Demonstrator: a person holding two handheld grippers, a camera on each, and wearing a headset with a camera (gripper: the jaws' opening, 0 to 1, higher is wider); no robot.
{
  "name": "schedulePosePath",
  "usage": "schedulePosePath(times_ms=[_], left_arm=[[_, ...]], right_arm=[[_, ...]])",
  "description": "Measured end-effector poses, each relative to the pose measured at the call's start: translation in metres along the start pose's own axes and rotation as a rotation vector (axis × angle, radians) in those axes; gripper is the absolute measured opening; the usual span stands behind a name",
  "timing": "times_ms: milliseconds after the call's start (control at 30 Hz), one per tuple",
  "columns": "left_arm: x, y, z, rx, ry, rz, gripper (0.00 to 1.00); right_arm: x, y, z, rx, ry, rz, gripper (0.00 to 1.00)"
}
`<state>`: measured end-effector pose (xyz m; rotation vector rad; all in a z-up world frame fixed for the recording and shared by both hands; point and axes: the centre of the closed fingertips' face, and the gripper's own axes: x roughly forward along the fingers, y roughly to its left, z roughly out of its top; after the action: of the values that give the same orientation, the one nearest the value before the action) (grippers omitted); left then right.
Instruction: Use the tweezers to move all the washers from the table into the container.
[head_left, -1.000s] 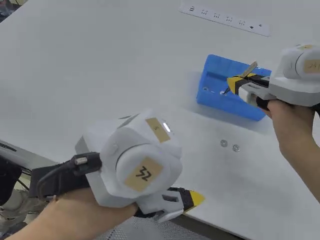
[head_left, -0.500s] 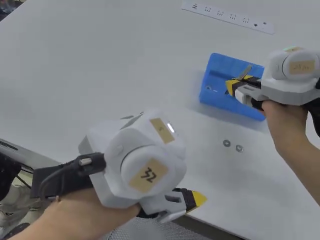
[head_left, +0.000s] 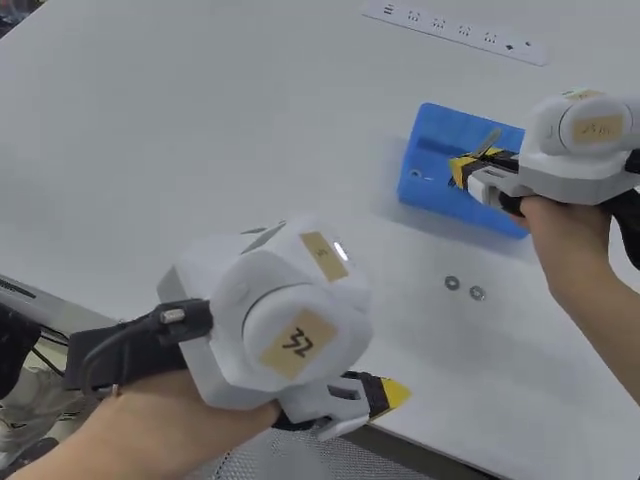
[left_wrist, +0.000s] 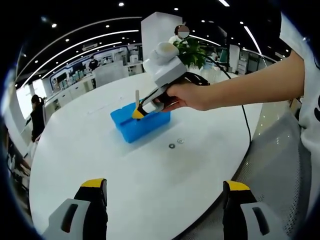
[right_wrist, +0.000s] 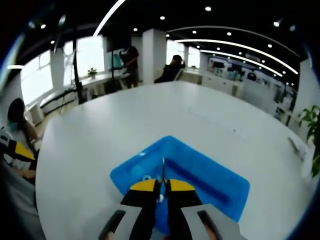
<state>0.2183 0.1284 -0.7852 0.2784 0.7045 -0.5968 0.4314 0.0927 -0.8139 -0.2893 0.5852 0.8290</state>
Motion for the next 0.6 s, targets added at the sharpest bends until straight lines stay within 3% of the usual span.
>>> schedulePosePath(times_ms=[200, 600], left_arm=[[-0.001, -0.001, 0.001, 0.004, -0.003, 0.001, 0.99], [-0.002, -0.004, 0.005, 0.012, -0.013, -0.002, 0.99]], right_arm=[[-0.016, -0.003, 0.010, 0.017, -0.033, -0.004, 0.04], [-0.070, 0.009, 0.021, 0.003, -0.096, 0.018, 0.04]])
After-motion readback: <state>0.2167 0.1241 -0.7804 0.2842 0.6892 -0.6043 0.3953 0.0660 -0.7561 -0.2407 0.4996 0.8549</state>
